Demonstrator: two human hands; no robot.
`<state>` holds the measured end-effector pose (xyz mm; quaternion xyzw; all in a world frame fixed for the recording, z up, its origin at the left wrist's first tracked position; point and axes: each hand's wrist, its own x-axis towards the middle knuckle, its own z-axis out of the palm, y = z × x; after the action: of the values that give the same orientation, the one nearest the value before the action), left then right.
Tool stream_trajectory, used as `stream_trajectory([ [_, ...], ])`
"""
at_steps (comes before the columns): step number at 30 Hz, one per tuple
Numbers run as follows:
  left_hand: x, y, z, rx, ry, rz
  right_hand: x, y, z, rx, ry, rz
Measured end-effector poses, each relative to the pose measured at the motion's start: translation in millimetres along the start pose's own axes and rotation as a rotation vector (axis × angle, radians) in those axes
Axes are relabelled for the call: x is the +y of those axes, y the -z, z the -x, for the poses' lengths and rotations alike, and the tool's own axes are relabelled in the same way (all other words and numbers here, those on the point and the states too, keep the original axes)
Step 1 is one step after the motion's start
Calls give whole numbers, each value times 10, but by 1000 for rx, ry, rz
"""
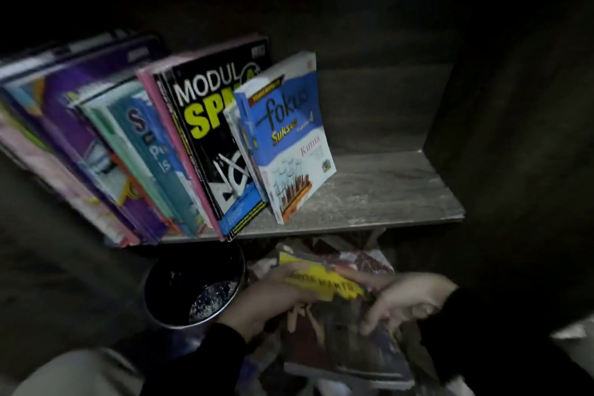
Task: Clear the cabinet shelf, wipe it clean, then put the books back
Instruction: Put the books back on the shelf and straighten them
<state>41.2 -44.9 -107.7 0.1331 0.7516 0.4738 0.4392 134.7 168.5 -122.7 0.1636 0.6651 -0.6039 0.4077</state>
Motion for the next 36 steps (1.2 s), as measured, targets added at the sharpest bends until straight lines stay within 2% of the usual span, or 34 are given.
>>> stream_trajectory([
  [4,475,42,308,10,-220,-32,-437,73,493,224,300,245],
  [7,727,18,266,96,-475,-235,-774,240,634,473,461,452],
  [10,864,-56,-3,306,-605,-355,-964,473,497,790,581,630],
  [16,966,-70,-697,690,-775,-403,-1254,913,45,1030,720,707],
  [21,959,-27,-1186,824,-821,-422,-1414,1223,-281,1118,784,733],
  [27,957,-120,-1403,944,-906,-460,-1498,1461,-397,1081,778,771],
  [32,849,-124,-1438,1068,-799,-701,-1444,1451,-491,1065,657,856],
  [36,728,-154,-1433,1092,-692,-841,-1272,1375,-600,1099,630,811],
])
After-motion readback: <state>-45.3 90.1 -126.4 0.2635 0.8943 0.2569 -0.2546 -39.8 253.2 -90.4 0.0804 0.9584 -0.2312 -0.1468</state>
